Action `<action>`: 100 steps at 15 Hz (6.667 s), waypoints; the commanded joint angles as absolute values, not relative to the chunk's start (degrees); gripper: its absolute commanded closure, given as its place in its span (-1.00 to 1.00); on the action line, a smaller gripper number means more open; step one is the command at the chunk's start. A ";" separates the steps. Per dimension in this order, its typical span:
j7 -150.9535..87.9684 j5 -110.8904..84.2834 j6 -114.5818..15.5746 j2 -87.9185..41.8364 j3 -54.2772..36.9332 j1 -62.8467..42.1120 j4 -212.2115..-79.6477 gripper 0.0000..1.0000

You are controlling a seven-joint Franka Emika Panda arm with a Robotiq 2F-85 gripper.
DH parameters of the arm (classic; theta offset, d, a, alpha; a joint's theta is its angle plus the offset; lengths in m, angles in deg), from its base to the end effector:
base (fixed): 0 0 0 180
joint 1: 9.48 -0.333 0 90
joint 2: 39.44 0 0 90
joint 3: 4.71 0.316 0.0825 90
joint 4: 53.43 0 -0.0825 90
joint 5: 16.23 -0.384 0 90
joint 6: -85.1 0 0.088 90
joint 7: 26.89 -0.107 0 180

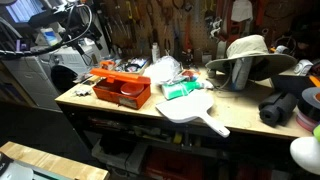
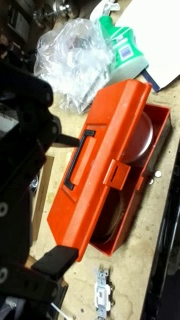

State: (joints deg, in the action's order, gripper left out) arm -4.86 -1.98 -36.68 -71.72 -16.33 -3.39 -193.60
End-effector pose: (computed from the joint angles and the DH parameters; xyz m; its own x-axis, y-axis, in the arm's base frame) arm 0.3809 -0.1411 0.5173 0.9634 0.2122 0.1637 0.1774 -0.9627 0.2042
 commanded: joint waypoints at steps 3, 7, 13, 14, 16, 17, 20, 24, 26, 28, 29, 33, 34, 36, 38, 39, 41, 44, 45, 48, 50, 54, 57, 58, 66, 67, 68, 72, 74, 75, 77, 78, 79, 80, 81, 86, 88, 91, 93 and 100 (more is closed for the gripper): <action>-4.83 -2.05 -36.49 -71.69 -16.28 -3.37 -193.46 -1.00; -4.83 -2.05 -36.49 -71.67 -16.28 -3.37 -193.46 -1.00; -10.36 -3.45 -35.91 -64.99 -16.31 -2.56 -190.45 -1.00; -11.31 -4.07 -36.57 -63.68 -16.62 -2.40 -189.87 -1.00; -11.96 -5.69 -35.31 -61.12 -17.20 -2.25 -188.30 -1.00; -12.04 -6.53 -35.22 -59.89 -17.48 -2.14 -187.64 -0.99; -11.33 -8.21 -35.20 -57.05 -18.21 -1.42 -186.27 -0.36; -11.58 -9.78 -36.62 -53.03 -18.47 -0.80 -184.86 0.27; -11.68 -10.87 -37.32 -51.31 -18.39 -0.70 -184.08 0.57; -12.01 -11.66 -37.58 -49.78 -18.24 -0.58 -183.17 0.88; -12.24 -11.88 -37.71 -49.15 -18.17 -0.49 -182.69 1.00; -12.83 -11.25 -36.47 -46.56 -17.95 -0.08 -181.03 1.00; -12.88 -11.21 -36.72 -45.93 -17.98 0.06 -180.85 1.00; -12.60 -11.39 -36.83 -45.01 -17.99 0.23 -180.47 1.00; -11.94 -11.77 -35.89 -44.10 -17.90 0.23 -179.94 1.00; -11.89 -11.57 -35.61 -43.63 -17.81 0.23 -179.76 1.00; -11.22 -11.54 -35.06 -43.09 -17.70 0.18 -179.73 1.00; -10.87 -11.53 -34.16 -42.08 -17.46 0.11 -179.78 1.00; -10.74 -11.58 -33.96 -41.64 -17.36 0.08 -179.86 1.00; -10.77 -11.54 -34.11 -40.32 -17.17 0.18 -180.14 1.00; -10.73 -11.62 -34.13 -39.44 -17.08 0.30 -180.26 1.00; -10.60 -11.95 -34.41 -37.18 -16.87 0.42 -180.39 1.00; -11.07 -12.24 -35.45 -36.14 -16.83 0.55 -180.57 1.00; -11.54 -12.25 -36.29 -35.97 -16.87 0.62 -180.69 1.00; -11.15 -16.60 -46.81 -35.37 -17.07 1.48 -183.64 1.00; -11.68 -16.66 -47.81 -34.79 -17.06 1.50 -183.62 1.00; -11.67 -16.73 -48.74 -34.64 -17.04 1.50 -183.80 1.00; -11.70 -15.92 -49.41 -36.40 -17.16 1.58 -184.87 1.00; -11.78 -15.29 -49.22 -38.43 -17.23 1.63 -185.76 1.00; -11.89 -15.08 -48.75 -39.28 -17.27 1.66 -186.11 1.00; -11.64 -15.02 -47.60 -40.50 -17.28 1.65 -186.65 1.00; -11.53 -15.04 -47.02 -40.84 -17.28 1.65 -186.79 1.00; -11.92 -14.80 -47.11 -41.16 -17.28 1.65 -187.08 1.00; -11.85 -14.86 -47.58 -41.54 -17.27 1.65 -187.45 1.00; -11.96 -15.26 -48.56 -41.94 -17.30 1.68 -187.81 1.00; -11.46 -15.85 -49.27 -44.49 -17.57 1.83 -189.11 1.00; -11.78 -15.22 -47.95 -45.53 -17.56 1.84 -189.42 1.00; -12.83 -13.97 -46.16 -46.47 -17.52 2.00 -189.93 1.00; -12.48 -14.17 -45.41 -46.78 -17.60 2.05 -190.23 1.00; -11.46 -16.05 -48.06 -51.25 -18.25 2.11 -192.48 1.00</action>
